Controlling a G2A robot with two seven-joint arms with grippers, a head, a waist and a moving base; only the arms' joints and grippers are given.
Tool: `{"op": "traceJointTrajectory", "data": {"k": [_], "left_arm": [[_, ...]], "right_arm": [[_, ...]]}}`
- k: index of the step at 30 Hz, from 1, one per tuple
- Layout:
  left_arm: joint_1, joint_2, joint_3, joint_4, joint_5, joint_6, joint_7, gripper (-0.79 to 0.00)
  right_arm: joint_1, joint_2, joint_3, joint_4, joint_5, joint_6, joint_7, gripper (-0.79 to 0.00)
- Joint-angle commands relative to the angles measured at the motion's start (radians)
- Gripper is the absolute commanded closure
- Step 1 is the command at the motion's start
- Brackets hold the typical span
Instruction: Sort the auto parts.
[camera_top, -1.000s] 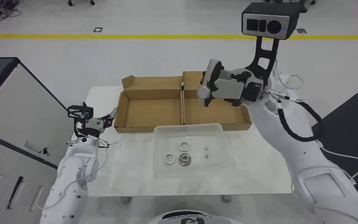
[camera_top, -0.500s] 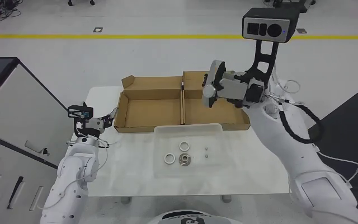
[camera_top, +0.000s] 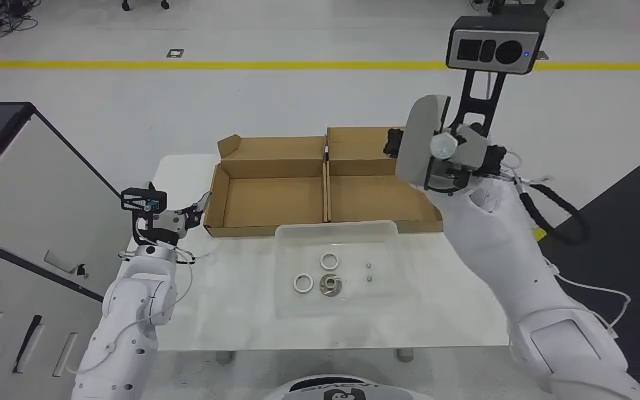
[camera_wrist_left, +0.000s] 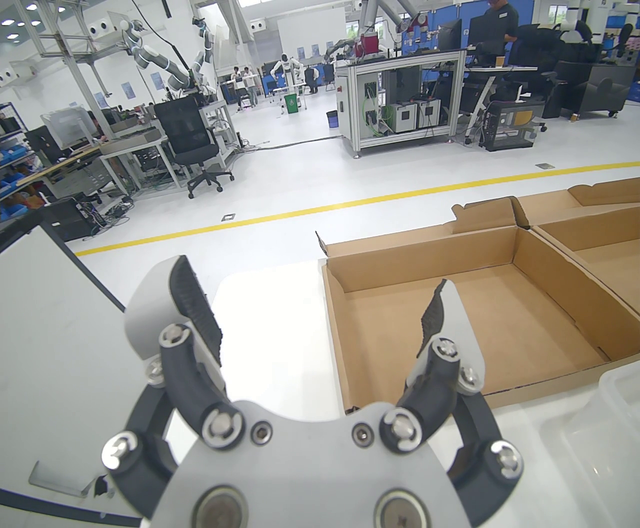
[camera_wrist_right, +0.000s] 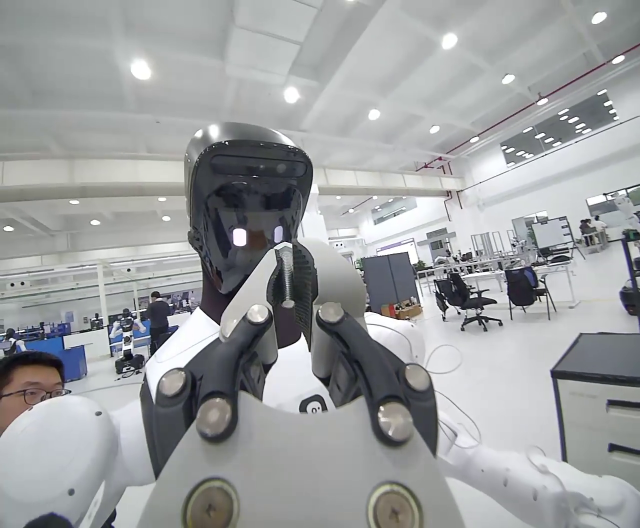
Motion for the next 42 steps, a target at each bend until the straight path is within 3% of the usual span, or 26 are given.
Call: {"op": "traceJointTrajectory", "data": {"k": [1, 26, 30, 36, 42], "left_arm": [[0.000, 0.000, 0.000, 0.000, 0.000, 0.000, 0.000, -0.785], [0.000, 0.000, 0.000, 0.000, 0.000, 0.000, 0.000, -0.785], [0.000, 0.000, 0.000, 0.000, 0.000, 0.000, 0.000, -0.785], [0.000, 0.000, 0.000, 0.000, 0.000, 0.000, 0.000, -0.785], [0.000, 0.000, 0.000, 0.000, 0.000, 0.000, 0.000, -0.785]], "right_arm": [[0.000, -0.001, 0.000, 0.000, 0.001, 0.001, 0.003, 0.000], [0.000, -0.001, 0.000, 0.000, 0.001, 0.001, 0.003, 0.000], [-0.025, 0.010, 0.057, 0.006, -0.117, 0.093, -0.036, 0.000], [-0.087, 0.049, 0.242, -0.007, -0.303, 0.300, -0.020, 0.000], [-0.056, 0.094, 0.397, -0.018, -0.563, 0.565, 0.119, 0.000]]}}
